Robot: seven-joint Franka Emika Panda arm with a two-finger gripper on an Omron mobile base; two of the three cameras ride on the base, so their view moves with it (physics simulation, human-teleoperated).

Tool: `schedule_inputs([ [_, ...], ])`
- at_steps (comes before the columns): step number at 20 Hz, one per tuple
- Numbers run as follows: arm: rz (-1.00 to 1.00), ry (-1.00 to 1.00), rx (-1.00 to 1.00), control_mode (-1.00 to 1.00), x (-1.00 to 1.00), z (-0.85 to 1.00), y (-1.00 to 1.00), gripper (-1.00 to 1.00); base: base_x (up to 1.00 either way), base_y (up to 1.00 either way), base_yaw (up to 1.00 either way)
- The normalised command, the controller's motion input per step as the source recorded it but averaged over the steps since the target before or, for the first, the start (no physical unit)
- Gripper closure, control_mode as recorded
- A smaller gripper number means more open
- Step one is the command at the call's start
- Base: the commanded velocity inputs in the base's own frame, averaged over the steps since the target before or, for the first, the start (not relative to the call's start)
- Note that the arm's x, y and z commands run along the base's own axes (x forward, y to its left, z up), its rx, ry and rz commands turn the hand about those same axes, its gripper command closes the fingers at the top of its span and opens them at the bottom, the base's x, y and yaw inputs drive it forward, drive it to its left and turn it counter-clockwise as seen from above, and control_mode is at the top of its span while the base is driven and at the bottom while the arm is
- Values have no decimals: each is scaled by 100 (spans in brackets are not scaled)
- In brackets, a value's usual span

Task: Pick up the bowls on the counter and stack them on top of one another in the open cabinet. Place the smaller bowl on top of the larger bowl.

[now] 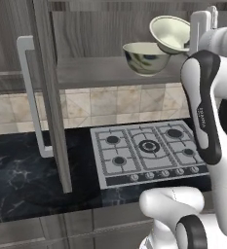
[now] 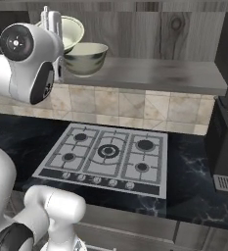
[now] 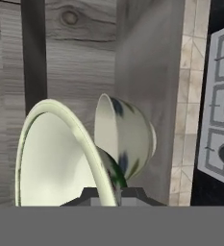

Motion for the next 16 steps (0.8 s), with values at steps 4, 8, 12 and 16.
schedule_inputs([
  [4, 0, -1, 0, -100, 30, 0, 6, 100, 0, 0, 0],
  [8, 1, -3, 0, -100, 28, -2, 5, 100, 0, 0, 0],
  [12, 3, -5, 0, -100, 20, -12, 0, 100, 0, 0, 0],
  [16, 3, -4, 0, -100, 17, -16, 0, 100, 0, 0, 0],
])
